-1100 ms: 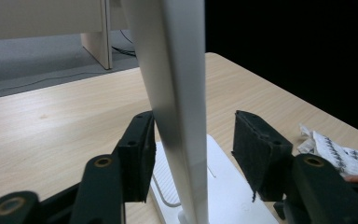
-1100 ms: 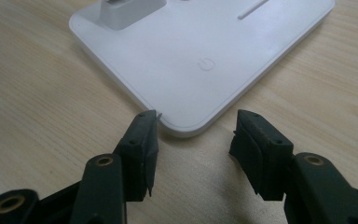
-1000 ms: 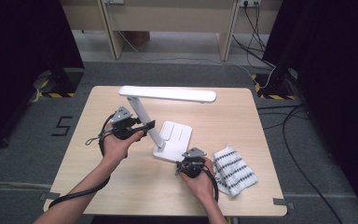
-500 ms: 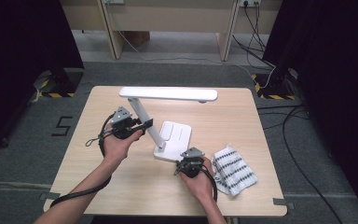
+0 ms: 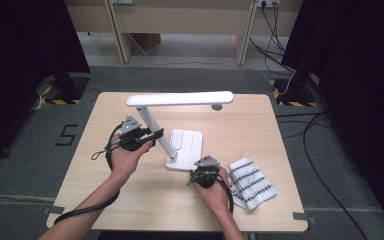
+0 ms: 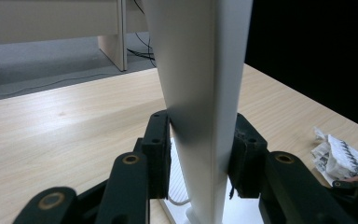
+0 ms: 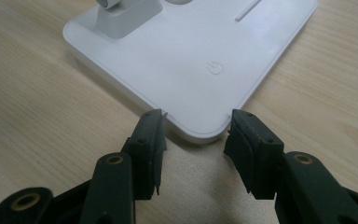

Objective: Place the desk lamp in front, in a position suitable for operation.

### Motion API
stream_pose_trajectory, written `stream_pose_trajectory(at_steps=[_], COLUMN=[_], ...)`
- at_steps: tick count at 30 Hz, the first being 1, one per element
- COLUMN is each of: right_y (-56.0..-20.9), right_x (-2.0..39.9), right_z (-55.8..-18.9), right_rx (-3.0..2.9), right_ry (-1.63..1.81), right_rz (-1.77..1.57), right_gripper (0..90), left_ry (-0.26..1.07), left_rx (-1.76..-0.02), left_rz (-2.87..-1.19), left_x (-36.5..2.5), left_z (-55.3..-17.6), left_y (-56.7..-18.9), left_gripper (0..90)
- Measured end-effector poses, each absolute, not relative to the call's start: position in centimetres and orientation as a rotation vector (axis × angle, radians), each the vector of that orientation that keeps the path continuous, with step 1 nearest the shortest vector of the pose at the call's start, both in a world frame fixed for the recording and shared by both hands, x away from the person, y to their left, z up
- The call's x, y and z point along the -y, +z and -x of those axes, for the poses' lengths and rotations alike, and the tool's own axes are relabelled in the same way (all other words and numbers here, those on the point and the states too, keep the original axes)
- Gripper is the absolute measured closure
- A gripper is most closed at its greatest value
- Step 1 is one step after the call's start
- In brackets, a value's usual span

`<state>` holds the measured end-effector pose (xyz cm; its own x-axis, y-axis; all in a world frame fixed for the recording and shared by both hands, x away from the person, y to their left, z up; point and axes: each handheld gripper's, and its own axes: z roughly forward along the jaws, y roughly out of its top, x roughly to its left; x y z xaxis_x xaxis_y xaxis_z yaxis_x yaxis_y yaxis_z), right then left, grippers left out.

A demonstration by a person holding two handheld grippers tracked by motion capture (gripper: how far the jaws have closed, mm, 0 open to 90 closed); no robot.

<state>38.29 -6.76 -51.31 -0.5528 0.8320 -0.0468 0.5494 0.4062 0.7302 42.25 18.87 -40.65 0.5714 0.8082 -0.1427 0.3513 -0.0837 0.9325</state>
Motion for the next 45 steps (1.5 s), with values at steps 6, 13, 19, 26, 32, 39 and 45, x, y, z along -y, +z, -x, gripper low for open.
stream_pose_trajectory(at_steps=[6,13,19,26,32,39,45], right_y=[-51.3,-51.2,-51.2,-51.3,-51.3,-51.3,-51.0], right_x=[6.7,6.6,6.5,6.3,6.1,6.2,6.5], right_z=[-38.6,-39.1,-39.5,-39.6,-39.8,-39.7,-39.4], right_rx=[-2.259,-2.256,-2.254,-2.24,-2.239,-2.236,-2.23], right_ry=[0.945,0.932,0.93,0.933,0.93,0.921,0.923], right_rz=[-1.184,-1.176,-1.171,-1.163,-1.172,-1.172,-1.183], right_gripper=[55.5,55.4,55.4,55.3,54.7,53.4,52.4], left_ry=[0.517,0.525,0.532,0.541,0.545,0.546,0.558], left_rx=[-0.991,-1.001,-1.005,-1.011,-1.012,-0.995,-0.983], left_rz=[-1.675,-1.672,-1.673,-1.673,-1.668,-1.679,-1.675], left_x=[-18.8,-18.8,-18.9,-19.0,-19.1,-19.2,-19.1], left_z=[-42.0,-41.8,-41.8,-41.8,-42.0,-42.0,-41.8], left_y=[-40.6,-40.6,-40.6,-40.6,-40.6,-40.6,-40.8], left_gripper=[62.9,62.0,61.4,61.1,61.0,58.1,53.1])
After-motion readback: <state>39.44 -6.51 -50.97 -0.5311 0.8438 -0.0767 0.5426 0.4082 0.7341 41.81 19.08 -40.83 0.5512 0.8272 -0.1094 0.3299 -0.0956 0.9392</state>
